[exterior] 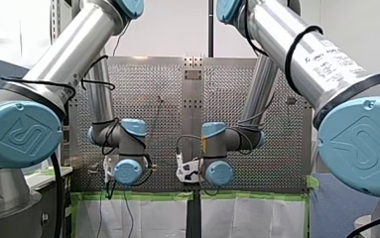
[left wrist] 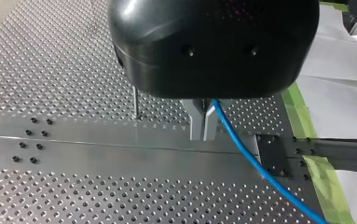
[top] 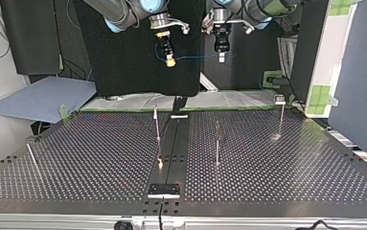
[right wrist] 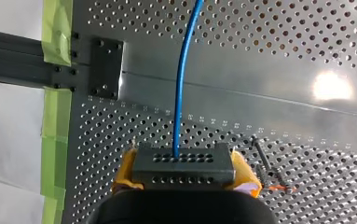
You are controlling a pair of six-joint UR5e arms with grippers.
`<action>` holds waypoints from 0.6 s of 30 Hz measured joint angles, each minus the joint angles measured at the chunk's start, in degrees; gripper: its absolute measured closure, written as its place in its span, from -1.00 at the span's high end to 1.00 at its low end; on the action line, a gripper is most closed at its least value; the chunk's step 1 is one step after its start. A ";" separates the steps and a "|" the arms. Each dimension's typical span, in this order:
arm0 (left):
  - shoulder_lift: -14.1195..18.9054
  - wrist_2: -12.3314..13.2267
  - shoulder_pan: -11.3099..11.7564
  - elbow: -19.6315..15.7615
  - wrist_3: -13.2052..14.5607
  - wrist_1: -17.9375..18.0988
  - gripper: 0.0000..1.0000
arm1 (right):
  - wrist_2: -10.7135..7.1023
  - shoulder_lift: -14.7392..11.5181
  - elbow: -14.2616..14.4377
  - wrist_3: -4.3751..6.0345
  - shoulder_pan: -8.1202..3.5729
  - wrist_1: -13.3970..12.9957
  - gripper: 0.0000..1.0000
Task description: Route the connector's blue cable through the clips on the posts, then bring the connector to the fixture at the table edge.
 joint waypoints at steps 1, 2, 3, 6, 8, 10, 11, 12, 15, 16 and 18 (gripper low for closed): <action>0.37 -0.25 -0.37 0.28 -0.09 -0.39 -1.00 | 0.30 -0.30 -0.29 0.30 0.11 0.29 -1.00; 0.68 -0.36 -0.65 0.54 -0.24 -0.69 -1.00 | 0.60 -0.59 -0.57 0.59 0.19 0.59 -1.00; 1.00 -0.37 -0.92 0.83 -0.46 -1.00 -1.00 | 0.91 -0.91 -0.90 0.91 0.23 0.91 -1.00; 2.24 0.21 -1.33 2.03 -1.33 -2.25 -1.00 | 2.21 -2.22 -2.20 2.21 0.07 2.19 -1.00; 3.27 0.55 -1.22 3.06 -1.70 -3.26 -1.00 | 2.94 -3.18 -3.17 3.17 -0.15 3.18 -1.00; 4.30 0.30 -0.95 3.91 -1.85 -4.32 -1.00 | 3.26 -4.17 -4.14 4.15 -0.42 4.15 -1.00; 4.72 0.08 -0.82 4.16 -1.88 -4.71 -1.00 | 3.33 -4.60 -4.55 4.58 -0.57 4.59 -1.00; 5.10 -0.18 -0.72 4.35 -1.90 -5.08 -1.00 | 3.39 -5.02 -4.88 5.02 -0.73 5.01 -1.00; 6.38 -1.27 -0.23 4.75 -1.69 -6.38 -1.00 | 3.43 -6.50 -5.50 6.44 -1.33 6.50 -1.00; 6.94 -1.80 0.04 4.92 -1.49 -6.92 -1.00 | 3.37 -7.13 -5.64 6.87 -1.57 7.11 -1.00; 7.86 -2.71 0.42 5.24 -1.27 -7.88 -1.00 | 3.24 -7.98 -5.83 7.26 -1.89 7.97 -1.00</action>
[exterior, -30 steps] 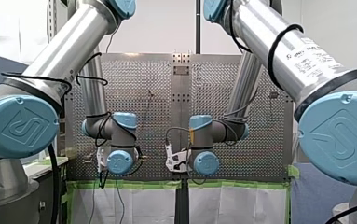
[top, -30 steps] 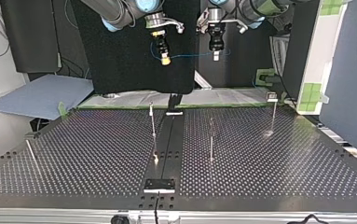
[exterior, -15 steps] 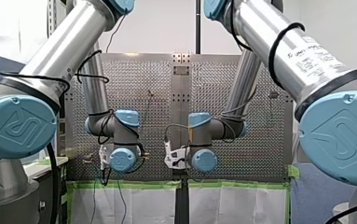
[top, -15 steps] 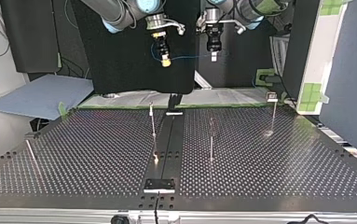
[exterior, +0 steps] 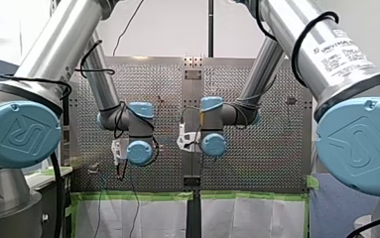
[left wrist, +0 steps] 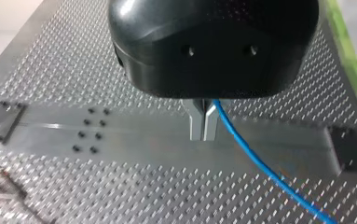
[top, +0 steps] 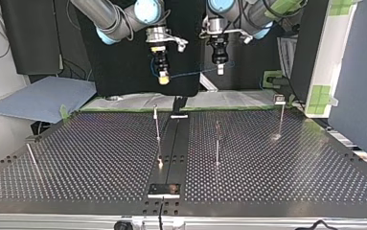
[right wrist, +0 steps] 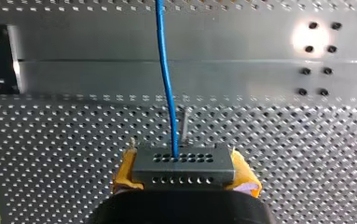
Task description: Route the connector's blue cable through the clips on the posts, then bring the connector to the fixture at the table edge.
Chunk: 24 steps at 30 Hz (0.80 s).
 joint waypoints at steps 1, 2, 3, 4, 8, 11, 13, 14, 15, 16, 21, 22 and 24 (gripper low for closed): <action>0.63 -0.61 0.22 0.26 0.10 -0.60 -1.00 | -0.12 -0.54 -0.15 0.14 -0.18 0.54 -1.00; 1.09 -1.06 0.37 0.48 0.15 -1.05 -1.00 | -0.23 -0.93 -0.30 0.21 -0.30 0.93 -1.00; 1.53 -1.51 0.54 0.74 0.20 -1.52 -1.00 | -0.38 -1.33 -0.49 0.26 -0.41 1.33 -1.00; 2.11 -2.07 0.78 1.14 0.32 -2.10 -1.00 | -0.61 -1.88 -0.80 0.30 -0.54 1.89 -1.00; 4.11 -3.62 1.59 2.90 0.78 -4.09 -1.00 | -1.54 -3.89 -2.43 0.33 -0.85 3.89 -1.00; 5.85 -4.15 2.12 4.59 1.34 -5.83 -1.00 | -2.00 -5.32 -3.79 0.36 -1.04 5.32 -1.00; 6.99 -4.65 2.54 5.72 1.85 -6.98 -1.00 | -2.27 -6.29 -4.75 0.39 -1.22 6.29 -1.00; 7.46 -4.96 2.72 6.18 2.03 -7.45 -1.00 | -2.39 -6.72 -5.15 0.40 -1.32 6.72 -1.00; 7.92 -5.28 2.92 6.65 2.17 -7.88 -1.00 | -2.52 -7.15 -5.55 0.41 -1.43 7.15 -1.00; 8.49 -5.60 3.19 7.22 2.24 -8.46 -1.00 | -2.72 -7.74 -6.06 0.42 -1.59 7.75 -1.00; 10.73 -5.43 4.65 8.62 1.78 -10.72 -1.00 | -4.05 -9.70 -7.80 0.91 -2.43 10.38 -1.00; 11.32 -5.14 5.18 8.79 1.59 -11.30 -1.00 | -4.50 -9.89 -8.23 1.12 -2.69 11.06 -1.00; 12.18 -4.54 6.00 8.93 1.18 -12.18 -1.00 | -5.10 -10.04 -8.86 1.35 -3.08 12.00 -1.00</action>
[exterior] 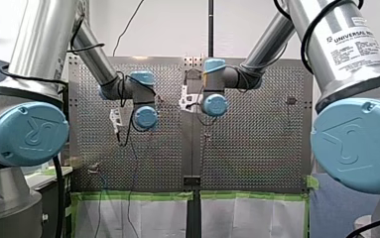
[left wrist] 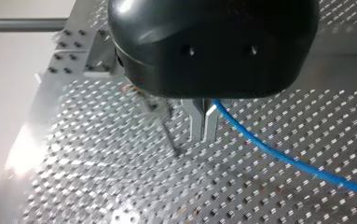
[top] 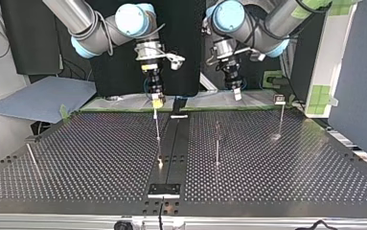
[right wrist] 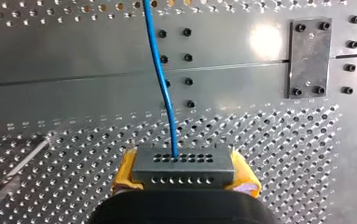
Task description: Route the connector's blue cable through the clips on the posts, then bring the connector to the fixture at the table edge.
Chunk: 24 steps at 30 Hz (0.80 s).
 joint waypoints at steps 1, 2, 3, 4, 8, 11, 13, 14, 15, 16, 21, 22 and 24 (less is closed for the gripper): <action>0.57 0.49 0.58 0.05 -0.24 -0.61 -1.00 | -0.28 -0.04 -0.38 0.09 -0.25 0.62 -1.00; 1.00 0.89 1.03 0.08 -0.38 -1.05 -1.00 | -0.42 -0.06 -0.61 0.13 -0.45 1.06 -1.00; 1.44 1.32 1.48 0.10 -0.47 -1.50 -1.00 | -0.51 -0.06 -0.78 0.16 -0.67 1.48 -1.00; 2.05 1.92 2.10 0.11 -0.52 -2.16 -1.00 | -0.61 -0.06 -0.93 0.21 -1.02 2.06 -1.00; 4.09 3.94 4.16 0.12 -0.48 -4.22 -1.00 | -1.47 -0.04 -1.13 0.40 -2.21 3.54 -1.00; 5.57 5.42 5.65 0.20 0.08 -5.71 -1.00 | -2.65 0.00 -1.34 0.54 -3.14 3.87 -1.00; 6.40 6.11 6.62 0.23 0.65 -6.67 -1.00 | -3.50 0.04 -1.64 0.61 -3.71 3.99 -1.00; 6.63 6.29 6.94 0.25 0.82 -7.07 -1.00 | -3.85 0.07 -1.84 0.62 -3.94 4.10 -1.00; 6.78 6.43 7.19 0.28 0.94 -7.48 -1.00 | -4.22 0.08 -2.09 0.63 -4.17 4.24 -1.00; 6.91 6.59 7.46 0.31 1.06 -7.97 -1.00 | -4.78 0.12 -2.46 0.64 -4.45 4.46 -1.00; 7.02 7.99 8.17 0.53 1.08 -10.00 -1.00 | -6.71 0.20 -3.89 0.70 -5.23 5.23 -1.00; 7.02 8.59 8.34 0.62 1.01 -10.34 -1.00 | -7.25 0.24 -4.34 0.73 -5.40 5.36 -1.00; 6.99 9.48 8.61 0.80 0.93 -10.77 -1.00 | -8.11 0.30 -4.95 0.84 -5.63 5.50 -1.00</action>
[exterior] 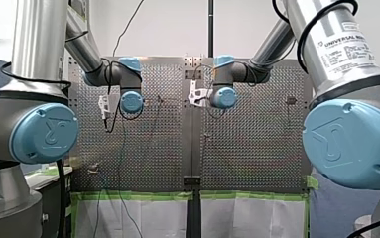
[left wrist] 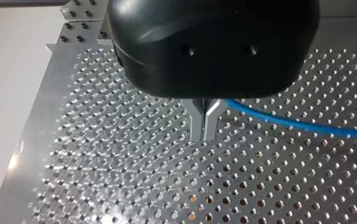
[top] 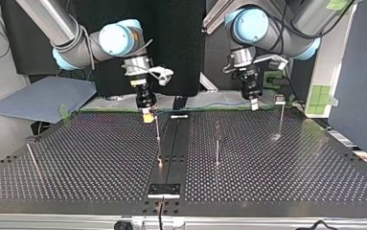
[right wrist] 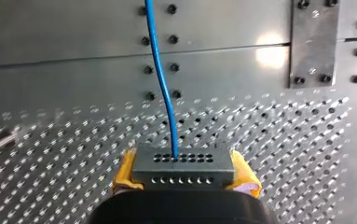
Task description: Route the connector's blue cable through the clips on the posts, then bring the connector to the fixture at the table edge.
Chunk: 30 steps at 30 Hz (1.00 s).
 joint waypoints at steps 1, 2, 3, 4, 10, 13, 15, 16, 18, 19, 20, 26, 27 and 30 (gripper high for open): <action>-0.05 0.57 0.18 0.18 -0.05 -0.23 -1.00 | -0.62 0.04 -0.29 0.12 -0.14 0.05 -1.00; -0.15 1.00 0.31 0.35 -0.08 -0.40 -1.00 | -1.07 0.08 -0.44 0.20 -0.26 0.05 -1.00; -0.31 1.41 0.44 0.55 -0.10 -0.57 -1.00 | -1.52 0.11 -0.55 0.30 -0.37 0.03 -1.00; -0.62 1.97 0.60 0.89 -0.11 -0.84 -1.00 | -2.07 0.19 -0.65 0.44 -0.52 -0.01 -1.00; -3.29 4.50 1.18 3.55 -0.33 -2.68 -1.00 | -3.90 1.53 -0.95 0.84 -1.28 -0.16 -1.00; -4.64 5.17 1.57 5.11 -0.95 -3.24 -1.00 | -4.19 2.45 -1.36 0.86 -1.45 -0.07 -1.00; -5.03 5.64 1.83 6.03 -1.17 -3.62 -1.00 | -4.25 2.86 -1.61 0.87 -1.53 -0.08 -1.00; -5.18 5.97 2.01 6.57 -1.28 -3.80 -1.00 | -4.29 3.03 -1.74 0.87 -1.57 -0.14 -1.00; -5.30 6.34 2.24 7.15 -1.49 -3.95 -1.00 | -4.40 3.19 -1.99 0.87 -1.63 -0.21 -1.00; -5.34 6.50 2.40 7.45 -1.67 -3.98 -1.00 | -4.50 3.25 -2.17 0.87 -1.69 -0.21 -1.00; -5.36 6.59 2.53 7.64 -1.82 -4.01 -1.00 | -4.57 3.28 -2.32 0.87 -1.72 -0.19 -1.00; -5.38 7.39 3.33 8.68 -2.29 -4.47 -1.00 | -4.73 3.36 -3.43 0.87 -2.02 0.11 -1.00; -5.38 7.57 3.42 8.76 -2.31 -4.52 -1.00 | -4.73 3.38 -3.56 0.87 -2.08 0.15 -1.00; -5.39 8.14 3.69 8.89 -2.33 -4.59 -1.00 | -4.74 3.47 -3.89 0.88 -2.38 0.16 -1.00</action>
